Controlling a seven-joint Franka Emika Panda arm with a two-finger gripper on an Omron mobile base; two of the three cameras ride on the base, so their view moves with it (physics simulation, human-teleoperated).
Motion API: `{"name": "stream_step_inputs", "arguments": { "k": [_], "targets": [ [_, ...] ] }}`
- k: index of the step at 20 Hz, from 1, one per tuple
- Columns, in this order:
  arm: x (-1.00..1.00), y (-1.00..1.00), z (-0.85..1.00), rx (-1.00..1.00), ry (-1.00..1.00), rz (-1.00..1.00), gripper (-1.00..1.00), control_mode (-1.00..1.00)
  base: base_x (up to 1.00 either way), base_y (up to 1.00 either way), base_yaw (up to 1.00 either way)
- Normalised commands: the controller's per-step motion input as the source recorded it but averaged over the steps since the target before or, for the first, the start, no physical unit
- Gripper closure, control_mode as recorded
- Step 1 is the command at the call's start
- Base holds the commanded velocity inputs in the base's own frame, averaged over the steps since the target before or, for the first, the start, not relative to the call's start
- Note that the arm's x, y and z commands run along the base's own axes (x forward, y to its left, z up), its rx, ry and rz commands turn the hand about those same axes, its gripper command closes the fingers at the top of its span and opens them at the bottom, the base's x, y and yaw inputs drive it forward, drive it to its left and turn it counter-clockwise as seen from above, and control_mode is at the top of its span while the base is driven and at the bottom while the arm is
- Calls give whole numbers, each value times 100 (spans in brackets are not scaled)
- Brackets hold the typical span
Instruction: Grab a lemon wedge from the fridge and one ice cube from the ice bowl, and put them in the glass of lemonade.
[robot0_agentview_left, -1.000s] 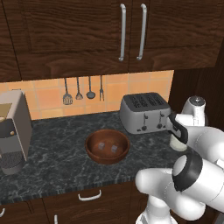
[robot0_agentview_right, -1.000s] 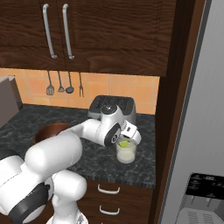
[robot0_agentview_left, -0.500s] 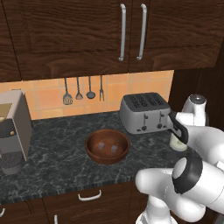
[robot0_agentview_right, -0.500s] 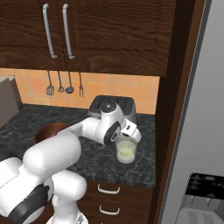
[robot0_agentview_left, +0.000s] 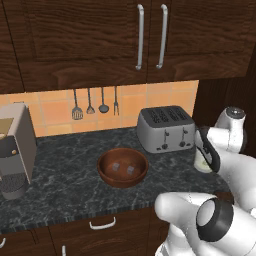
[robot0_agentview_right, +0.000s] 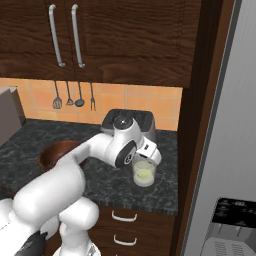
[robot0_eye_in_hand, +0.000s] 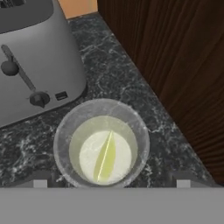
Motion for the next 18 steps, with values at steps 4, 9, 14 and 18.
{"name": "stream_step_inputs", "arguments": {
  "k": [4, 9, 14, 18],
  "targets": [
    [-49, 22, 30, 1, -10, 4, -100, -100, 0, 0, 0],
    [-56, 57, 32, 1, -5, 21, -100, -100, 0, 0, 0],
    [0, 100, 19, 0, 11, 39, -100, -100, 0, 0, 0],
    [5, 100, 15, -1, 29, 44, -100, -100, 0, 0, 0]
  ]
}}
